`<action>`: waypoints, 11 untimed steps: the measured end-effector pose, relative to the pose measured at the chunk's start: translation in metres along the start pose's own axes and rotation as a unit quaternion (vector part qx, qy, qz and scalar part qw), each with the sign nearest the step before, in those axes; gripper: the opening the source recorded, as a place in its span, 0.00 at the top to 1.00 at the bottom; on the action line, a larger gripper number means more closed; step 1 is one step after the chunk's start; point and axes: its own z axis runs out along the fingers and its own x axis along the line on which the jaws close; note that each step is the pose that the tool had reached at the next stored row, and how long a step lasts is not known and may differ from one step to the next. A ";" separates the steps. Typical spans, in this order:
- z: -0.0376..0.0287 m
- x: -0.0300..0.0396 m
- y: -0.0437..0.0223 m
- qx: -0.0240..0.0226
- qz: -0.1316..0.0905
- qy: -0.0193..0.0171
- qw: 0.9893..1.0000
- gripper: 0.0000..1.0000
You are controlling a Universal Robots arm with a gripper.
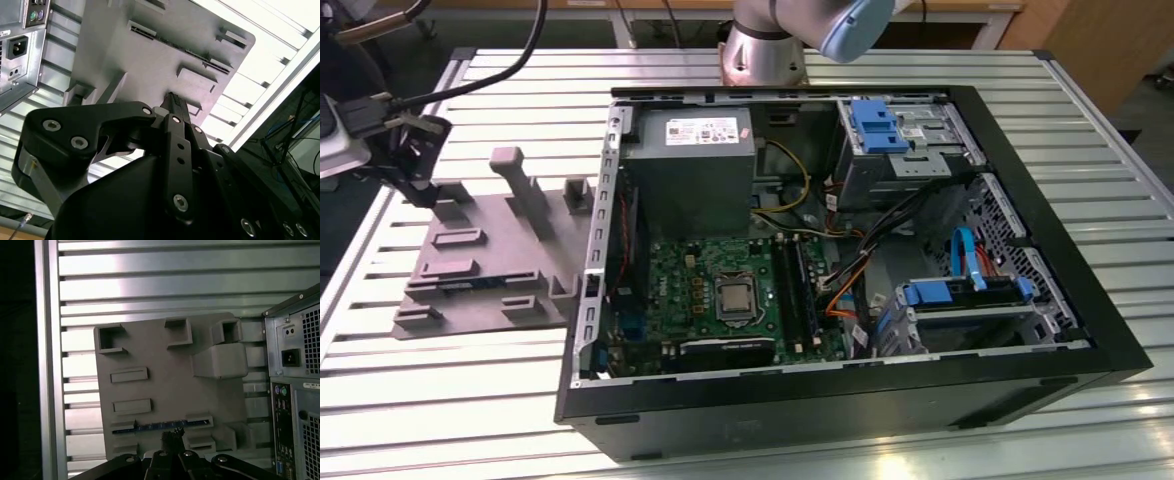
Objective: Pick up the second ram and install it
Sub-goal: 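Reach for the second ram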
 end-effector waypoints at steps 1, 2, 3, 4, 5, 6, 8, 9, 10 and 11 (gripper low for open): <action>0.0013 0.0000 -0.0002 0.000 0.000 0.000 1.000 0.89; 0.0027 0.0001 -0.0005 0.000 0.000 0.000 1.000 0.89; 0.0039 0.0002 -0.0007 0.000 0.000 0.000 1.000 0.89; 0.0051 0.0003 -0.0009 0.000 0.000 0.000 1.000 0.89; 0.0063 0.0003 -0.0011 0.000 0.000 0.000 1.000 0.89; 0.0075 0.0004 -0.0013 0.000 0.000 0.000 1.000 0.89; 0.0097 0.0005 -0.0016 0.000 0.000 0.000 1.000 0.89; 0.0107 0.0006 -0.0018 0.000 0.000 0.000 1.000 0.89; 0.0118 0.0006 -0.0020 0.000 0.000 0.000 1.000 0.89; 0.0127 0.0007 -0.0022 0.000 0.000 0.000 1.000 0.89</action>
